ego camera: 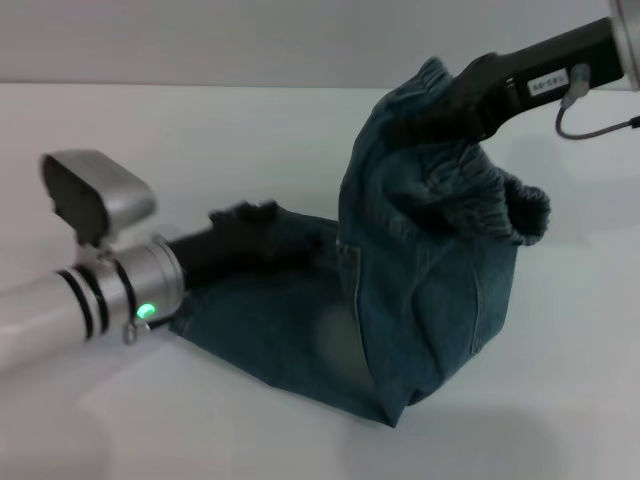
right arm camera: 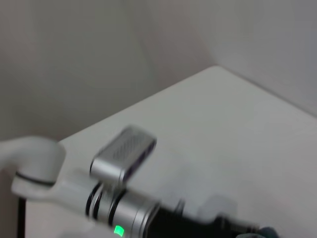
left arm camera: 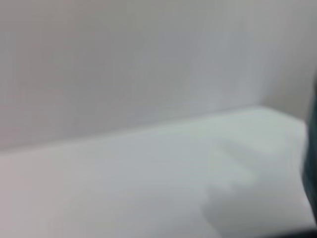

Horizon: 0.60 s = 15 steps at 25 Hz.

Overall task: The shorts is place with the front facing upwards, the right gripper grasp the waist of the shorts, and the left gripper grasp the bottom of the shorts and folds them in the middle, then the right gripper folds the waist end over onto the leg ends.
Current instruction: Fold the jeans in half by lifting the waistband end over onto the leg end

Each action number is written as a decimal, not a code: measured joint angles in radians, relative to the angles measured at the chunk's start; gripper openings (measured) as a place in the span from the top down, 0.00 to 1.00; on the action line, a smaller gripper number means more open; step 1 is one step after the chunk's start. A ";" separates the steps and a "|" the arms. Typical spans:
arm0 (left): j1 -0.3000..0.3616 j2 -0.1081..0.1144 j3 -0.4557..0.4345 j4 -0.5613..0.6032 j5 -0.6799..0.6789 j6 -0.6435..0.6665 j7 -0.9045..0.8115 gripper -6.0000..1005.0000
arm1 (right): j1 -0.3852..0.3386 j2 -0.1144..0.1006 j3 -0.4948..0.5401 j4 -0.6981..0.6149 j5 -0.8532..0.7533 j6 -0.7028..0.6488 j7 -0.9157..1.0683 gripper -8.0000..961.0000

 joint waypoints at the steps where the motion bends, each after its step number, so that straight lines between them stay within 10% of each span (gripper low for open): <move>1: 0.009 0.000 -0.033 0.027 -0.001 0.036 -0.001 0.18 | 0.003 0.001 -0.011 0.011 0.001 0.001 -0.004 0.92; 8: 0.067 0.005 -0.316 0.167 -0.023 0.255 -0.002 0.18 | 0.034 0.028 -0.083 0.081 0.002 0.062 -0.030 0.88; 15: 0.109 0.007 -0.405 0.193 -0.029 0.310 0.010 0.18 | 0.070 0.051 -0.198 0.153 0.045 0.186 -0.031 0.84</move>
